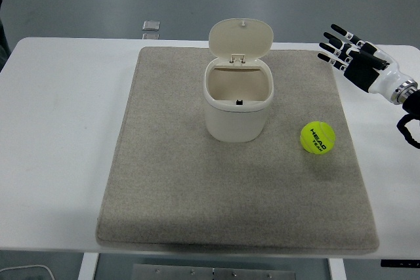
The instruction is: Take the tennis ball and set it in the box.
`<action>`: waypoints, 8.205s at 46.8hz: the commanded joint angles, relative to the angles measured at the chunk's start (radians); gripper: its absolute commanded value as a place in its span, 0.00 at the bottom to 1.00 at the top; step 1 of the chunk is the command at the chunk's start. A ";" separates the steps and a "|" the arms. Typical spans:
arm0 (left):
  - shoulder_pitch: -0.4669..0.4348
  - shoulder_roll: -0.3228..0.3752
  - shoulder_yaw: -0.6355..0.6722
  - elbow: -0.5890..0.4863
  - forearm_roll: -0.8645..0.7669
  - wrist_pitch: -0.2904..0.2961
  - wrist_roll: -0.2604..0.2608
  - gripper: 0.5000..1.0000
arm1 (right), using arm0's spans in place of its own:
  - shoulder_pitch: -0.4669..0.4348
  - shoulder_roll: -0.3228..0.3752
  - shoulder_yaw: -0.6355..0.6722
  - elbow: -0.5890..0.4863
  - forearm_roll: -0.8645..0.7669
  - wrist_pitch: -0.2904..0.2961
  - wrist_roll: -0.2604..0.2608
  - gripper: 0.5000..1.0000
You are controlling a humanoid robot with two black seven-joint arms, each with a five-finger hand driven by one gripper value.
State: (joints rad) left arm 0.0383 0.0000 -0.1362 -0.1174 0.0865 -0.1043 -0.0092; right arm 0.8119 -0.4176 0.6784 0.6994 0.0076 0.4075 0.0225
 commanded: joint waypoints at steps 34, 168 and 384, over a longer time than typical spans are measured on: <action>-0.003 0.000 0.001 0.005 -0.001 0.000 0.000 0.98 | -0.007 0.010 0.009 0.003 -0.006 -0.021 0.005 0.86; -0.003 0.000 0.001 0.005 -0.001 0.000 0.000 0.98 | -0.074 -0.325 -0.201 0.446 -1.351 -0.082 0.441 0.82; -0.003 0.000 0.001 0.005 0.001 0.000 0.000 0.98 | 0.079 -0.087 -0.151 0.077 -0.017 -0.016 0.108 0.83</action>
State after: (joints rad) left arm 0.0353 0.0000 -0.1350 -0.1120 0.0859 -0.1043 -0.0092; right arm 0.8914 -0.5195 0.5258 0.7865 -0.0730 0.3910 0.1466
